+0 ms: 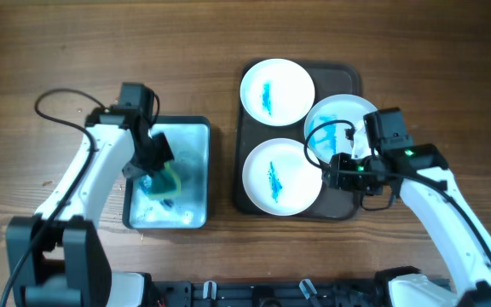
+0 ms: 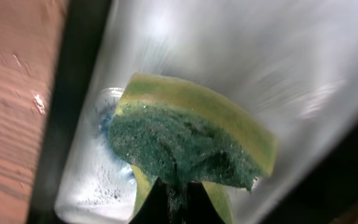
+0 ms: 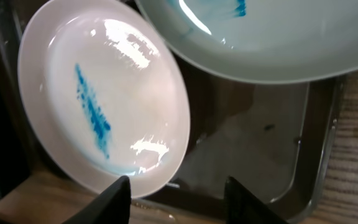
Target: Clean dirty plates on tray and stack at the side
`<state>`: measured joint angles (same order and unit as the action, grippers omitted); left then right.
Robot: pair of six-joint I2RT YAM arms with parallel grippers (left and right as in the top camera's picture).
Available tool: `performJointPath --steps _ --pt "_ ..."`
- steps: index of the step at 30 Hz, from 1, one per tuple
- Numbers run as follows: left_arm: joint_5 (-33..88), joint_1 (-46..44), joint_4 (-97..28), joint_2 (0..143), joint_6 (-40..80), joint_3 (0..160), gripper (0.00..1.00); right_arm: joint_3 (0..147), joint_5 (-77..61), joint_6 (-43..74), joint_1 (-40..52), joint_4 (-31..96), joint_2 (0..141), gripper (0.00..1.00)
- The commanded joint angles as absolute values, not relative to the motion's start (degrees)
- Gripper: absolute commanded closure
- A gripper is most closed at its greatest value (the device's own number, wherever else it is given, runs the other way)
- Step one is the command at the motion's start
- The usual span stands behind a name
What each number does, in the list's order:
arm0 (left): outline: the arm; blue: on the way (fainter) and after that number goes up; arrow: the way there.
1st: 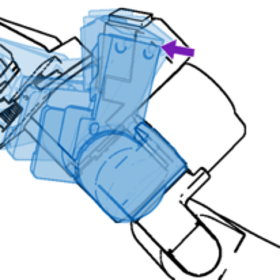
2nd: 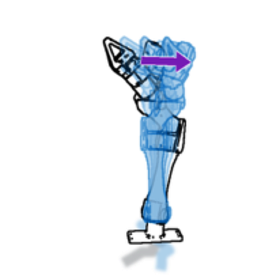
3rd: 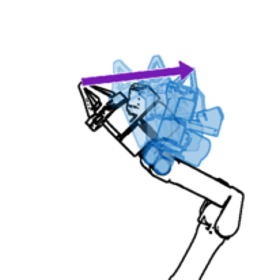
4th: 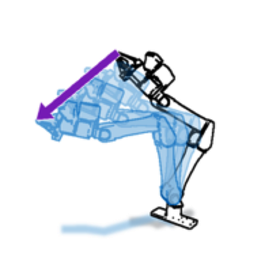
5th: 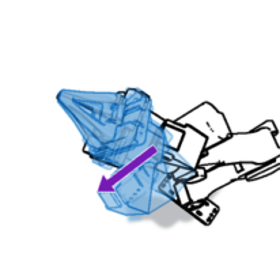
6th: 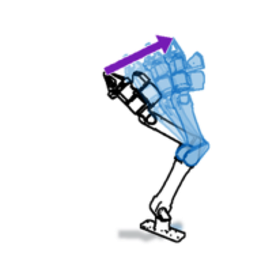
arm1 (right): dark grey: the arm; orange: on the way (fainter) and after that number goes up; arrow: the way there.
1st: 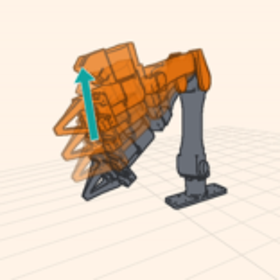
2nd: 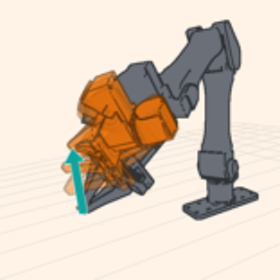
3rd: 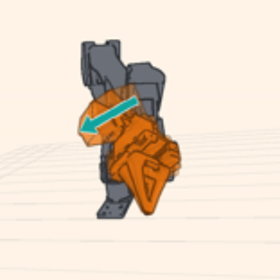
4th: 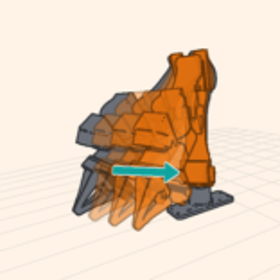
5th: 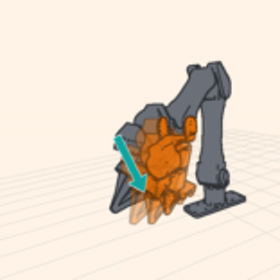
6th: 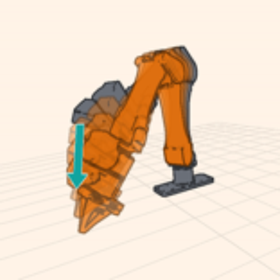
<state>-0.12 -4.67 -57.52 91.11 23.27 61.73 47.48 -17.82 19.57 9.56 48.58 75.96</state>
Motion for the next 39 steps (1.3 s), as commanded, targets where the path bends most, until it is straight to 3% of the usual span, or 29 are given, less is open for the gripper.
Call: performJointPath --steps 1,5,8,15,23,28,32,39 --pt "0.38 -7.60 -61.32 85.69 19.84 69.89 0.96 46.87 -15.00 20.91 9.47 45.32 82.39 0.53" --pt "0.43 -13.23 -61.08 83.29 19.88 72.16 0.96 43.68 -19.20 16.67 11.11 35.66 87.59 0.54" --pt "1.80 -18.26 -59.64 83.48 19.97 72.14 0.96 41.08 -19.29 17.45 13.13 28.18 90.87 0.60" --pt "11.68 -23.68 -51.55 87.02 26.17 72.12 0.96 40.73 -14.63 21.74 13.87 24.71 94.67 0.96" --pt "22.37 -31.31 -40.16 100.97 30.74 72.12 0.96 40.73 -12.82 24.43 13.87 25.80 94.67 0.96" --pt "22.74 -37.32 -30.52 110.00 31.00 72.12 0.96 40.73 -12.84 24.40 13.87 26.04 94.67 0.96" --pt "12.29 -39.44 -30.92 115.31 35.70 72.12 0.96 40.73 -12.86 24.40 13.87 26.28 94.67 0.96" --pt "-14.17 -37.98 -42.06 115.42 36.42 72.14 0.96 40.73 -12.86 24.40 13.87 26.39 94.67 0.96"
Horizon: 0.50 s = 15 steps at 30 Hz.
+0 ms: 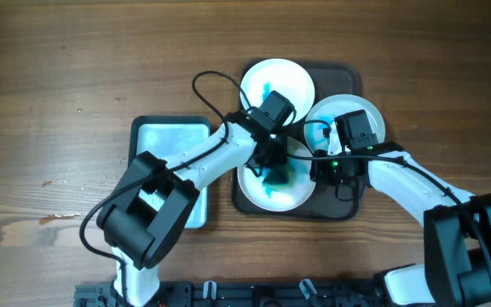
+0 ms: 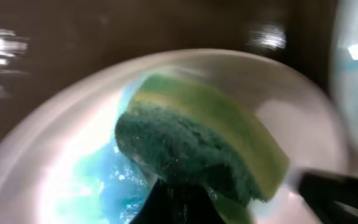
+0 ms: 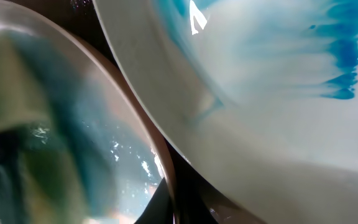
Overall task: Clean dirty plates on tray and stack at the side
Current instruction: 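Scrub the front plate with the sponge in the left gripper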
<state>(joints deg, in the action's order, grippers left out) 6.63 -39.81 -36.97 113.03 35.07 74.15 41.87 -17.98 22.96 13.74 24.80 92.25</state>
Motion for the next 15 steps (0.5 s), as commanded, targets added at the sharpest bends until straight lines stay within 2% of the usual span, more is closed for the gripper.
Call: performJointPath --steps 1,5,11,15 --pt "-15.77 -37.56 -43.20 115.42 36.14 72.14 0.96 40.73 -12.86 24.40 13.87 26.39 94.67 0.96" --pt "-14.74 -36.47 -43.66 115.42 32.84 72.14 0.96 40.73 -12.86 24.38 13.87 26.39 94.67 0.96" --pt "17.98 -38.57 -35.90 115.44 27.20 72.12 0.96 40.73 -12.86 24.38 13.87 26.41 94.67 0.96" --pt "24.21 -42.76 -30.44 115.44 27.68 72.12 0.96 40.73 -12.86 24.40 13.87 26.74 94.67 0.96"
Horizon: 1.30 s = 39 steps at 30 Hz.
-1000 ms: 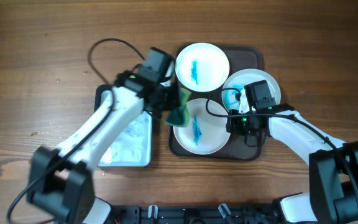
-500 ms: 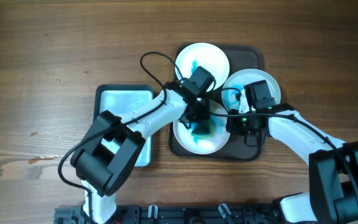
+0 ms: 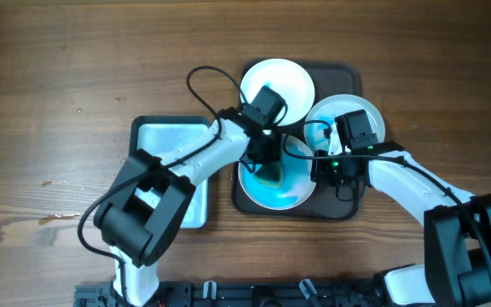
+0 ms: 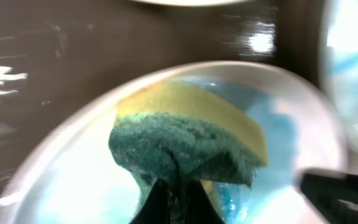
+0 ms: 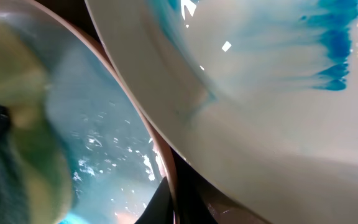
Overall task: Clean dirty plates on tray and stack at the side
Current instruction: 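Scrub the front plate with the sponge in the left gripper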
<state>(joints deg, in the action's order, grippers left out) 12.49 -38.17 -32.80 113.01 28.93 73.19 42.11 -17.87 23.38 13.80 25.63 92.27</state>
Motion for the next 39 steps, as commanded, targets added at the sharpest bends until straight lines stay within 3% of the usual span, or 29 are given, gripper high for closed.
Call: performJointPath --steps 1,8,16,26,29,39 --pt "24.21 -43.64 -30.02 115.44 28.14 72.12 0.96 40.73 -12.86 24.38 13.87 26.89 94.67 0.96" --pt "22.96 -45.30 -32.99 115.46 28.95 72.12 0.96 40.73 -12.86 24.38 13.87 27.14 94.67 0.96" --pt "-2.57 -40.82 -50.17 115.39 28.71 72.12 0.96 40.73 -12.88 24.38 13.87 27.24 94.67 0.96" --pt "-11.66 -34.22 -50.09 111.57 27.11 72.14 0.96 40.73 -12.88 24.40 13.87 27.18 94.67 0.96" --pt "-8.64 -34.68 -46.24 111.55 27.11 72.14 0.96 40.73 -12.88 24.38 13.87 27.16 94.67 0.96" --pt "24.95 -41.85 -23.00 116.88 28.97 72.12 0.96 40.73 -12.88 24.40 13.87 27.20 94.67 0.96"
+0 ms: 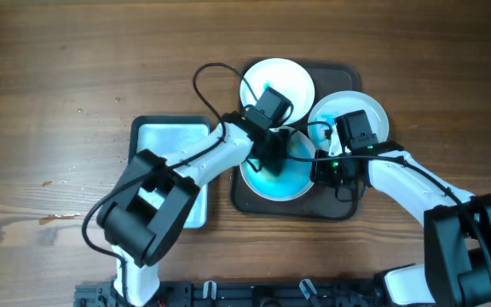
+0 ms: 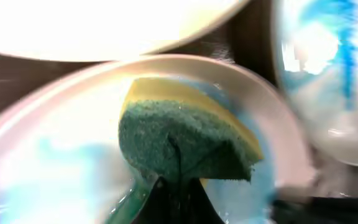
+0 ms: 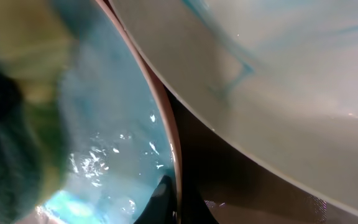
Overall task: Clean dirty plates on tray and stack at the side
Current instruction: 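Scrub the front plate with the sponge in the left gripper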
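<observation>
Three white plates lie on a dark tray (image 1: 349, 78). The top plate (image 1: 277, 81) and the right plate (image 1: 361, 109) carry blue stains. The front plate (image 1: 281, 177) is awash with blue water. My left gripper (image 1: 270, 157) is shut on a yellow-green sponge (image 2: 185, 140), pressed on the front plate's (image 2: 48, 162) far right part. My right gripper (image 1: 319, 170) is shut on that plate's right rim (image 3: 169, 134), one finger inside and one outside. The right plate (image 3: 278, 81) overhangs this rim.
A black-rimmed basin (image 1: 170, 175) of water stands on the wooden table left of the tray. Cables loop over the top plate and beside the right plate. The left arm reaches across from the basin's side to the tray.
The sponge has moved from the middle of the front plate to its far right part, near the right plate. My right gripper keeps its hold on the rim.
At first my left gripper held the sponge in the water basin and my right gripper stood open by the front plate's rim. Then the sponge was on the front plate with the right gripper shut on its rim. The blue streak has become a smear over the plate.
</observation>
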`<state>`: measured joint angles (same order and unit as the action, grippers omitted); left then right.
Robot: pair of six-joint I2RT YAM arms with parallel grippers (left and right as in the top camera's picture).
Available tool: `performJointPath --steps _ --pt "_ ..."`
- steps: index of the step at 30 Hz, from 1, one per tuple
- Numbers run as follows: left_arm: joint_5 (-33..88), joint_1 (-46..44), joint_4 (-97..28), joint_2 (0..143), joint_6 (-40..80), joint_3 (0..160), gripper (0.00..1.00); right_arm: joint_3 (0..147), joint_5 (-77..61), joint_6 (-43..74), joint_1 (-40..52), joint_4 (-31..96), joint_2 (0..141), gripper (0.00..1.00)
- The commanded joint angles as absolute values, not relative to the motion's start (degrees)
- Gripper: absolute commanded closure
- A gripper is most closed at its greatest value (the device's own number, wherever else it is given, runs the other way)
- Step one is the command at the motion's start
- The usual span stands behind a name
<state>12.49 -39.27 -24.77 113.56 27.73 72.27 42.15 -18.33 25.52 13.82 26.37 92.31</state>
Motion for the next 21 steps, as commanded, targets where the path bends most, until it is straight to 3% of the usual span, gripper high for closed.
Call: performJointPath --steps 1,9,21 --pt "27.22 -42.17 -22.68 117.03 28.97 72.12 0.96 40.73 -12.88 24.38 13.87 27.20 94.67 0.96" --pt "31.18 -42.04 -26.48 117.01 28.69 72.12 0.96 40.73 -12.86 24.36 13.87 27.27 94.67 0.96" --pt "7.94 -34.65 -46.61 116.90 23.94 72.12 0.96 40.73 -12.88 24.40 13.87 27.27 94.67 0.96"
